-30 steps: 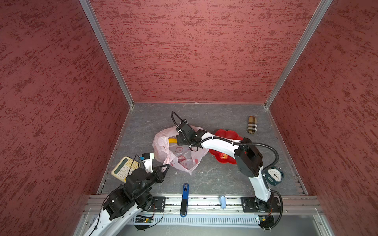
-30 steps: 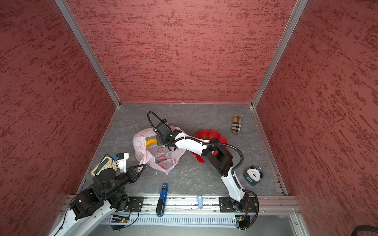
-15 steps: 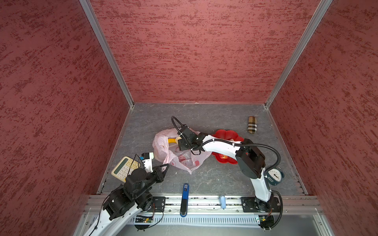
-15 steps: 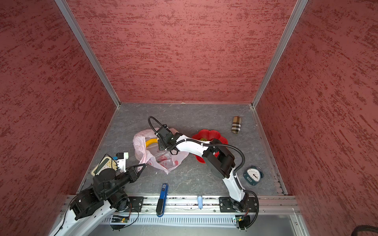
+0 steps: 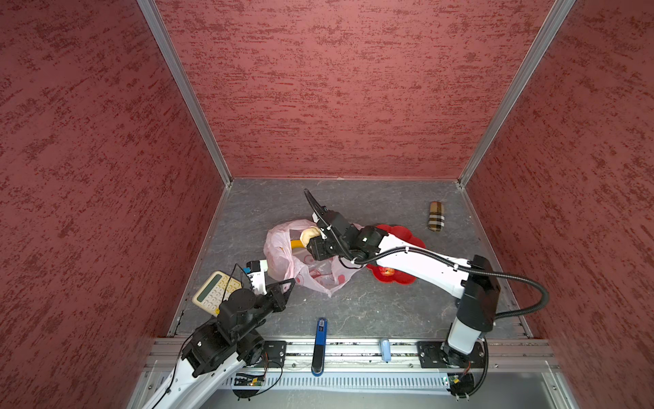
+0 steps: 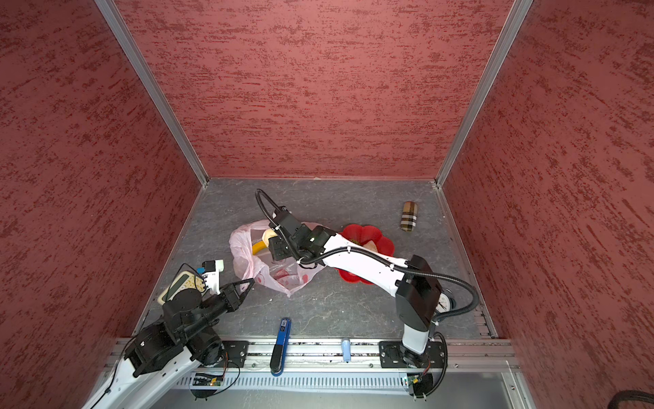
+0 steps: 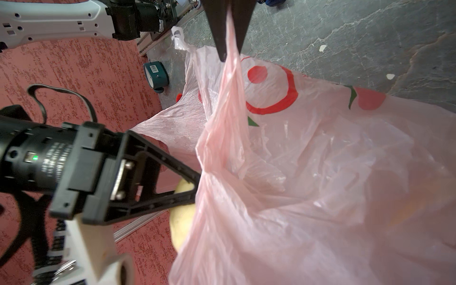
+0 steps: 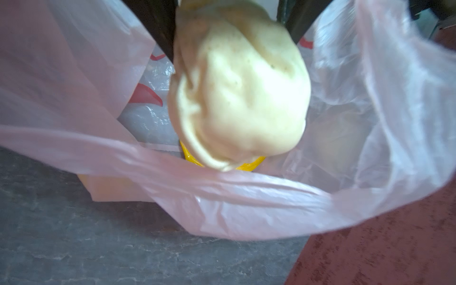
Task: Take fruits out of the plastic bag
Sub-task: Pick up the fruit from the plastic bag, then place the fruit on the plate.
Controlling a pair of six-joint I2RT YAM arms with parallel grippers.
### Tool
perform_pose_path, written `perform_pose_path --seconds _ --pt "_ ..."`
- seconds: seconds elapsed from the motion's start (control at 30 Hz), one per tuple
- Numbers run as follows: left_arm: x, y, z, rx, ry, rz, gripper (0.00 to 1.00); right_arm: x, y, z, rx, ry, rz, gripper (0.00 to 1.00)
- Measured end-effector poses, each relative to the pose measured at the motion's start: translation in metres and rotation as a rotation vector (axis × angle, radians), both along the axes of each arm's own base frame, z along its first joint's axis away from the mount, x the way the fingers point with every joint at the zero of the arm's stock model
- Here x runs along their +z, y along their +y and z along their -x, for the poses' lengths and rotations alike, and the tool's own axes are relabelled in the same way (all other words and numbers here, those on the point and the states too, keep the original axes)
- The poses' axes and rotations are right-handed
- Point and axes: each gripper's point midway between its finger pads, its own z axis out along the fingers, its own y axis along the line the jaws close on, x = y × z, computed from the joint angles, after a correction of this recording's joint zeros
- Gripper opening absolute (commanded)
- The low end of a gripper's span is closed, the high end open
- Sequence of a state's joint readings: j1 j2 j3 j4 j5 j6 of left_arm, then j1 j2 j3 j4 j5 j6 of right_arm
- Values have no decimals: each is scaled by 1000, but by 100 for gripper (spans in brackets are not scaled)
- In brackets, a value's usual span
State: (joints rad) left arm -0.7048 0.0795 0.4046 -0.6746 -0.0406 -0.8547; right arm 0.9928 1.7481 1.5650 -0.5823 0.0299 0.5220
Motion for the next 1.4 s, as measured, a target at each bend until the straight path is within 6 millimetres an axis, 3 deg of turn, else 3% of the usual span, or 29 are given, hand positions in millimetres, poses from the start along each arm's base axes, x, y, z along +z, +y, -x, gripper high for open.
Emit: perform_pose_path --seconds 0.27,0.47,0.63,0.77,0.9,1.1,1.23,1.4 --pt "1 3 -3 17 -11 -11 0 29 -35 24 2 2 1 55" --pt "-1 3 -4 23 -9 -24 0 64 -69 30 -43 -45 -23 54" --pt "-1 3 -4 23 -9 -24 0 103 -128 10 -188 -126 -76 54" --pt "-1 3 -4 23 -8 -24 0 117 -179 -13 -331 -173 -79 53" --pt "-1 3 -4 23 -8 -24 0 86 -232 -35 -476 -147 -11 53" --pt "-1 4 -4 25 -9 -25 0 -13 -291 -51 -625 13 144 53" --pt "-1 4 -5 29 -10 -27 0 -61 -308 -60 -667 94 207 53" --pt "-1 5 -5 33 -11 -28 0 -95 -313 -77 -678 141 228 53"
